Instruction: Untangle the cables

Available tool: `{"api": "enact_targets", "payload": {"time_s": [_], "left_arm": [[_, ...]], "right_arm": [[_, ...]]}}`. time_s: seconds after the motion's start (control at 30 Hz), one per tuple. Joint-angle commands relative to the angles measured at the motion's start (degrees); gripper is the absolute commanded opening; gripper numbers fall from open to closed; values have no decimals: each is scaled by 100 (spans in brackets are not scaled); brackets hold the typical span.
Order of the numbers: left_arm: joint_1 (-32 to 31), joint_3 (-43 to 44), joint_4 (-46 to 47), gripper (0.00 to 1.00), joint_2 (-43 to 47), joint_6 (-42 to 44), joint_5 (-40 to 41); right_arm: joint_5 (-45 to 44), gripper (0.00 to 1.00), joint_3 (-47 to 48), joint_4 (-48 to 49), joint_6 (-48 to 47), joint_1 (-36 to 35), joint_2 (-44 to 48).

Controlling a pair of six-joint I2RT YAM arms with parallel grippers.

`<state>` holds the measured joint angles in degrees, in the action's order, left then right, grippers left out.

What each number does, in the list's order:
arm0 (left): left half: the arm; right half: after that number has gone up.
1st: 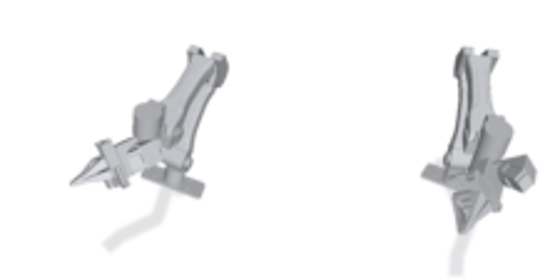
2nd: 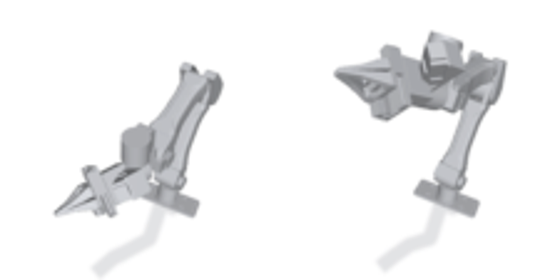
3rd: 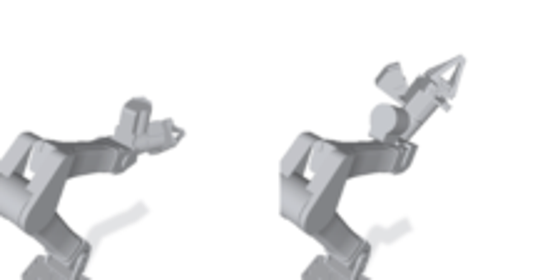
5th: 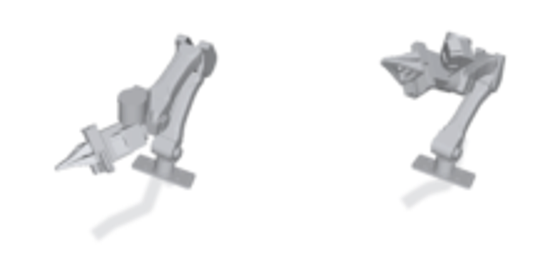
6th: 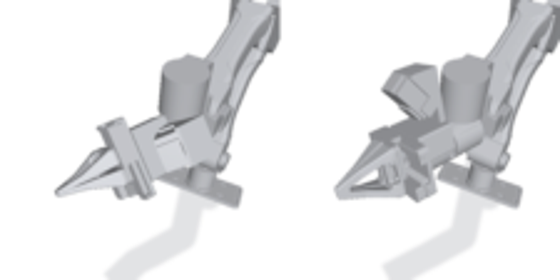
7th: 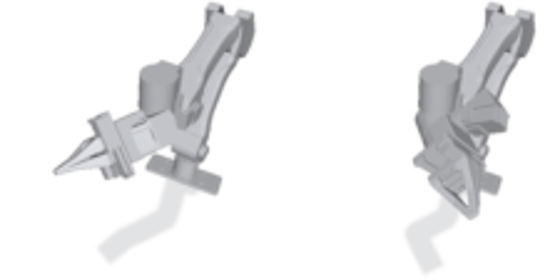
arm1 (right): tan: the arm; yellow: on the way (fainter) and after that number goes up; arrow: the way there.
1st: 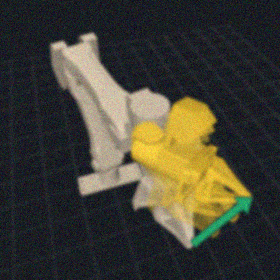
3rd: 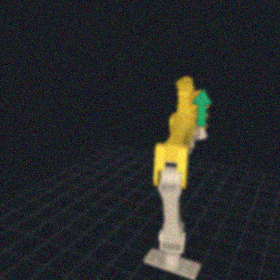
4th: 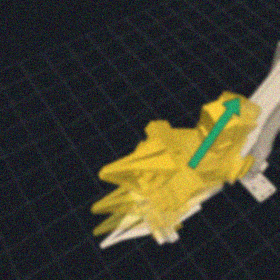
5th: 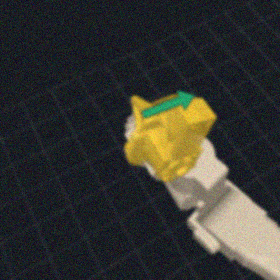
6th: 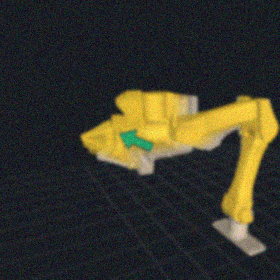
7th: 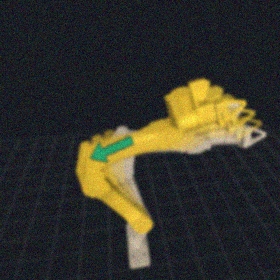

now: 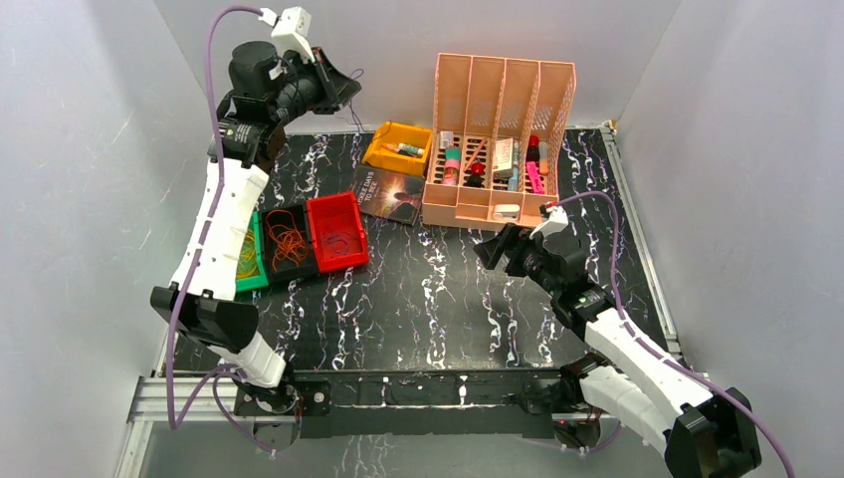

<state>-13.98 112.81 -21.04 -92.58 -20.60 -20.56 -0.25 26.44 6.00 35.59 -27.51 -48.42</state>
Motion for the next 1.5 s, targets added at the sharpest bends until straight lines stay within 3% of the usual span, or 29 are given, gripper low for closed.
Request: {"api": "enact_targets", "payload": {"time_s": [0.0,0.4,0.8,1.47], "left_arm": [[16,519,285,0,109,-221,-407],[12,2123,162,0,-295,-398,-508],[22,2589,-698,0,-32,787,968],[22,857,-890,0,843,1273,1871]], "right_arm": [[-76,98,-7,129,25,-12,61],[-87,98,-16,112,26,-11,99],[-29,98,-8,147,35,-11,25],[66,98,-33,252,66,-15,-163]]}}
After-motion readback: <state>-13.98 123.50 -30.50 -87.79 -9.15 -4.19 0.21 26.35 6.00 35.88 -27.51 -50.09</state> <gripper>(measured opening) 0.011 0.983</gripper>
